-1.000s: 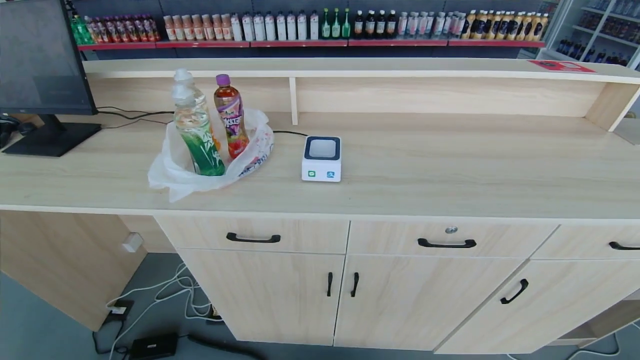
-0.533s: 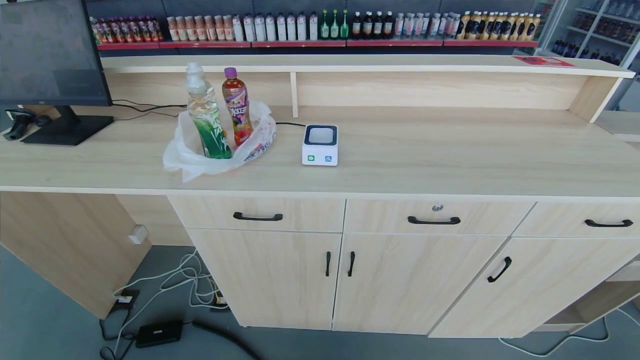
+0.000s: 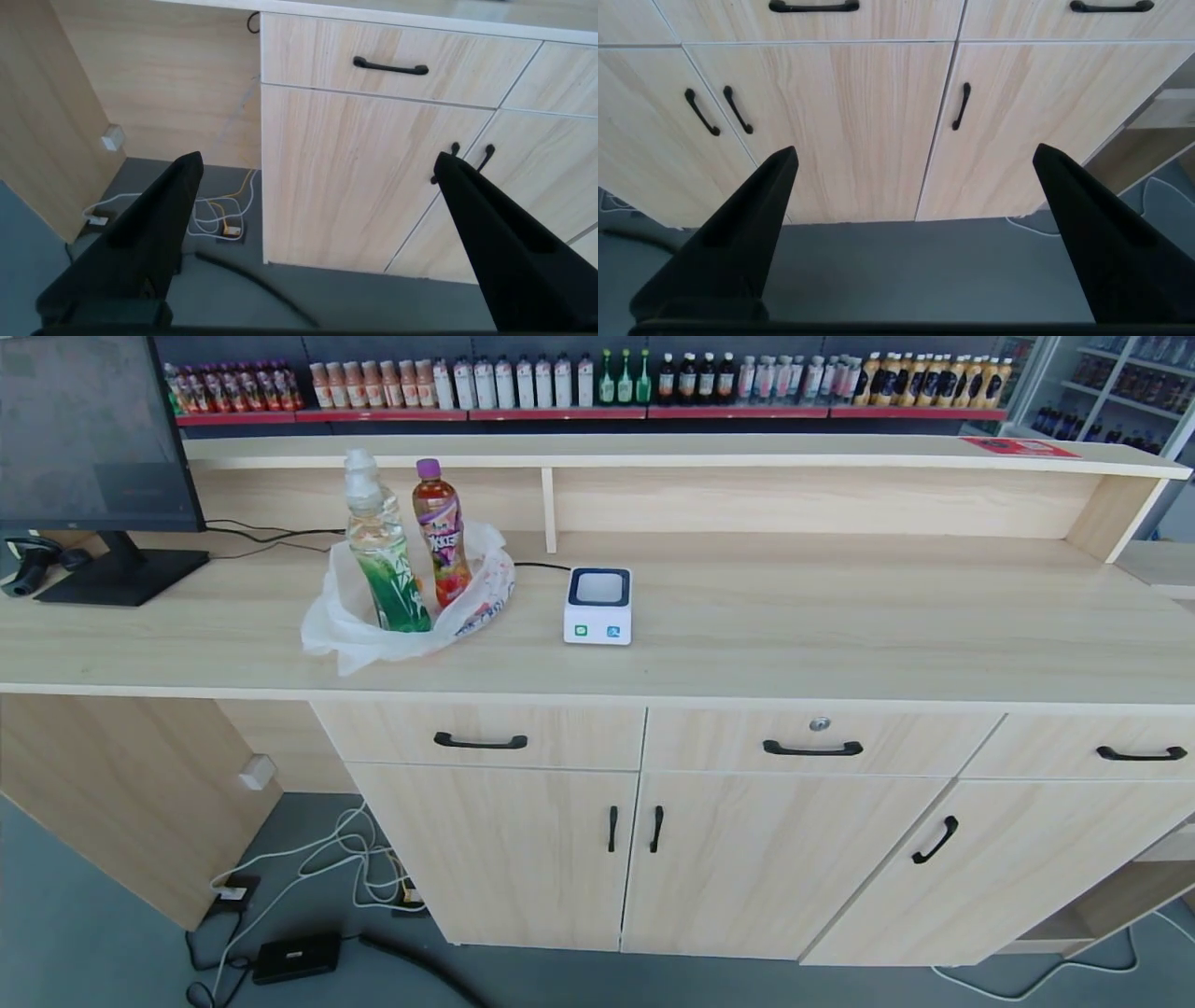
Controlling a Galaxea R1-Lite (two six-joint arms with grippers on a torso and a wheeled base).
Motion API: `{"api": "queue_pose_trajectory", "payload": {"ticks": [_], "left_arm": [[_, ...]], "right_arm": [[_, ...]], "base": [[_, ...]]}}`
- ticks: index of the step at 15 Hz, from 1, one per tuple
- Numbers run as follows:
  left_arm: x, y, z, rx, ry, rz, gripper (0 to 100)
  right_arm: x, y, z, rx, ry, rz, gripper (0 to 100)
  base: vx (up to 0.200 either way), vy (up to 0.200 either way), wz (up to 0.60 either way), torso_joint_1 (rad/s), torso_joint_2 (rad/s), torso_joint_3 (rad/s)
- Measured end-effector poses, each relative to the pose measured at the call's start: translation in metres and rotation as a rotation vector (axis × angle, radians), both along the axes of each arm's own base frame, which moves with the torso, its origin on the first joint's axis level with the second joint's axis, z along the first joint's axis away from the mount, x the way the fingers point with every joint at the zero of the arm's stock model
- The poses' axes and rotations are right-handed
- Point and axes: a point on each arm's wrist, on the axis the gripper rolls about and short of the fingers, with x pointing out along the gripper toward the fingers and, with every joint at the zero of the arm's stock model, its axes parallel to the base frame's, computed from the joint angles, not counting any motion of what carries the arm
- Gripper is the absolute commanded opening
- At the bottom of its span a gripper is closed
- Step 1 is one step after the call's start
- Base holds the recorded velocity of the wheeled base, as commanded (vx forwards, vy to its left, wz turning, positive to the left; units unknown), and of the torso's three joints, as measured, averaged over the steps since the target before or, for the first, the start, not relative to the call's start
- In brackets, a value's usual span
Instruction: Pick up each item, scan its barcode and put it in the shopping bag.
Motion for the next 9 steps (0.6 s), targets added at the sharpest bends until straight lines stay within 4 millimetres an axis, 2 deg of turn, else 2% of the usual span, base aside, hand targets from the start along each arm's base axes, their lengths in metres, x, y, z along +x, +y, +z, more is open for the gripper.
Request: {"api": "queue_pose_trajectory", "payload": {"ticks": [9], "left_arm": [[0.0000,0.0000,0.0000,0.000,0.000,0.000,100]], "right_arm": [[0.0000,0.0000,0.0000,0.000,0.000,0.000,100]], "base": [[0.000,0.000,0.00,0.000,0.00,0.000]]}}
